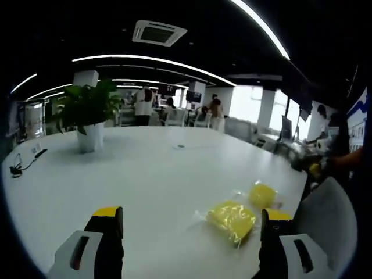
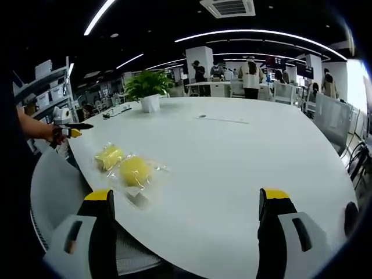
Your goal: Compare the silicone blocks by pressing each to a similar depth, holding the contact briefly, and releasing to observe deformation and rebound differences across the visible hardness samples.
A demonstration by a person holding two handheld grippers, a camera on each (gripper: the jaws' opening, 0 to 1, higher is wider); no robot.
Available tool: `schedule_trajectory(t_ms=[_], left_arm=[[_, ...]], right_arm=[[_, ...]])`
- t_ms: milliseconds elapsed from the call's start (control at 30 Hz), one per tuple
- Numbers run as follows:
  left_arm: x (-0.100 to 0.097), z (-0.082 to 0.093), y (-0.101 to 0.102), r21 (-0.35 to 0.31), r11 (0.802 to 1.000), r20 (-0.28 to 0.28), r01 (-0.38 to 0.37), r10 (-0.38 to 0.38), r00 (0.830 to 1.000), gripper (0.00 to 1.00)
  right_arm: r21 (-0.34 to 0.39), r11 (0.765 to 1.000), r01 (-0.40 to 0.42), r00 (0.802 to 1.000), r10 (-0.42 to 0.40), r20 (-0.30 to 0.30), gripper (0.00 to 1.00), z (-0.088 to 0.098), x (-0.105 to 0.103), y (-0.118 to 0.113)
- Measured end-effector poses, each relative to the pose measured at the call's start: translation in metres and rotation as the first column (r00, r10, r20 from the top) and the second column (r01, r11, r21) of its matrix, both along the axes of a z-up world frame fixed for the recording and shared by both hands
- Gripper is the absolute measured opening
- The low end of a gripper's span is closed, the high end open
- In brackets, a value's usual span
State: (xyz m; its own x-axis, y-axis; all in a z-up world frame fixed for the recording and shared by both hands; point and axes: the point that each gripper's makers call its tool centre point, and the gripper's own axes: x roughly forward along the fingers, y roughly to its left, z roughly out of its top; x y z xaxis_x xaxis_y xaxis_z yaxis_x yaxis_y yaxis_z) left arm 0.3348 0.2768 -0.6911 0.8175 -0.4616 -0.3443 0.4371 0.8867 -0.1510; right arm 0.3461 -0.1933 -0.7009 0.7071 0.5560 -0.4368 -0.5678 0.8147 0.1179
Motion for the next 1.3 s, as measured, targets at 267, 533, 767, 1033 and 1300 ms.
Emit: schedule_trajectory(t_ms=[267,533,767,1033,1300], left_arm=[[-0.007,-0.001,0.006,-0.011,1.000,-0.013,-0.019,0.018,1.000,1.00],[-0.001,0.006,0.005,0.009,1.000,0.020,-0.025,0.025,1.000,1.00],[-0.006,0.002,0.006,-0.004,1.000,0.007,-0.018,0.018,1.000,1.00],[-0.013,0.002,0.003,0.018,1.000,0.009,0.009,-0.009,1.000,1.00],[-0.012,-0.001,0.006,0.020,1.000,0.001,0.000,0.000,1.000,1.00]], right_arm=[[-0.021,1.000,0.002,1.000,-0.001,0.011,0.97,-0.003,-0.002,-0.003],[-0.043,0.999,-0.028,0.999,0.029,0.024,0.97,0.000,0.001,0.000],[-0.050,0.998,-0.043,0.999,0.044,0.016,0.97,-0.002,0.001,0.005],[-0.061,0.997,-0.057,0.998,0.058,0.006,0.97,-0.007,0.001,0.004],[-0.062,0.996,-0.061,0.998,0.061,-0.002,0.97,-0.008,0.000,0.003]])
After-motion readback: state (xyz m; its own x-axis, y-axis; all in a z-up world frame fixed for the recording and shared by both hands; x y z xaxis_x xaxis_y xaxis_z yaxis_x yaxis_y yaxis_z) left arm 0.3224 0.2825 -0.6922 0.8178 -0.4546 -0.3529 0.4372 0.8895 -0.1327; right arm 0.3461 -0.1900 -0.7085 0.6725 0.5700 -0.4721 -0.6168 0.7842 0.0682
